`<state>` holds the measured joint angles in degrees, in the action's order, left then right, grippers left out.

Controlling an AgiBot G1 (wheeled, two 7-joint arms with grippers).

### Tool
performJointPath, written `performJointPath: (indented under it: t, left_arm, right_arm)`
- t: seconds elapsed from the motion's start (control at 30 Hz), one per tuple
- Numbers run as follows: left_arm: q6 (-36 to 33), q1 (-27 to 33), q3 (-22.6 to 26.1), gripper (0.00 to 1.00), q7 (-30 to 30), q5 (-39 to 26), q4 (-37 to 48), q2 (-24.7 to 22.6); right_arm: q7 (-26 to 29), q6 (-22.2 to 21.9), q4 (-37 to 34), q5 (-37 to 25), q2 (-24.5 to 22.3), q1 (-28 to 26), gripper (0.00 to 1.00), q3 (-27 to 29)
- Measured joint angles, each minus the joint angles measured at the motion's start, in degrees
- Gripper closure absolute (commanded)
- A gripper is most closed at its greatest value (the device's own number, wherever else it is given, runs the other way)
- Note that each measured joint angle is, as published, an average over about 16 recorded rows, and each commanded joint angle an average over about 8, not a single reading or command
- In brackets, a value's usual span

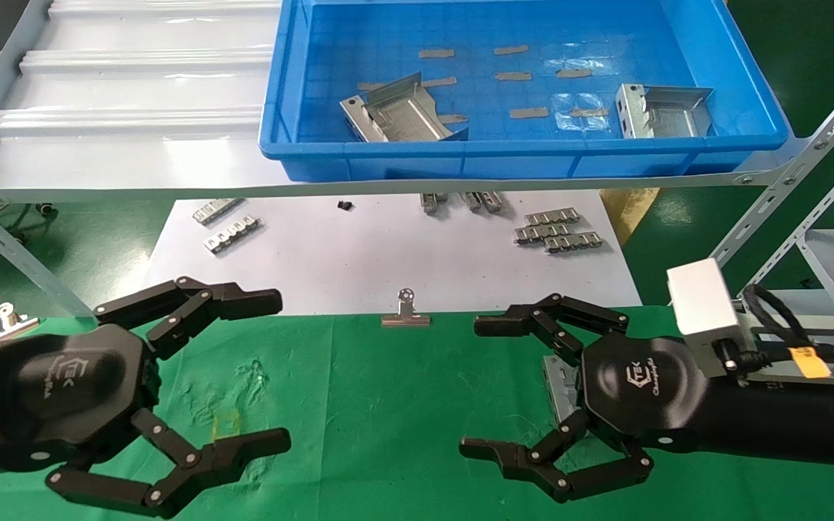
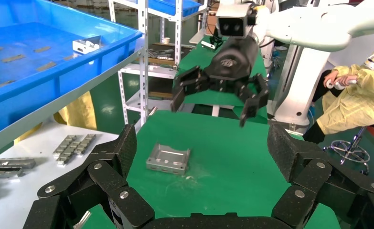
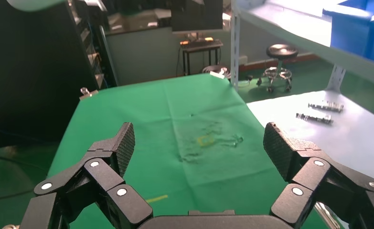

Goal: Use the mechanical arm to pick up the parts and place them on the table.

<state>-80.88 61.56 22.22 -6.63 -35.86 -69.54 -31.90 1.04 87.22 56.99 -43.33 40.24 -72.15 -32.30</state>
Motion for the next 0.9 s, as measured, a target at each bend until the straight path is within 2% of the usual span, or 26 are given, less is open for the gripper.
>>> performJointPath:
  t: [0.5, 0.9]
  left_arm:
    - [0.01, 0.0, 0.0, 0.0, 0.0, 0.0, 0.01, 0.0]
    - [0.02, -0.01, 0.0, 0.0, 0.0, 0.01, 0.01, 0.01]
  right_arm:
    - [8.67, -1.33, 15.07, 1.36, -4.74, 9.6, 0.0, 14.8]
    - [10.27, -1.6, 18.3, 1.75, -5.78, 11.69, 0.0, 18.02]
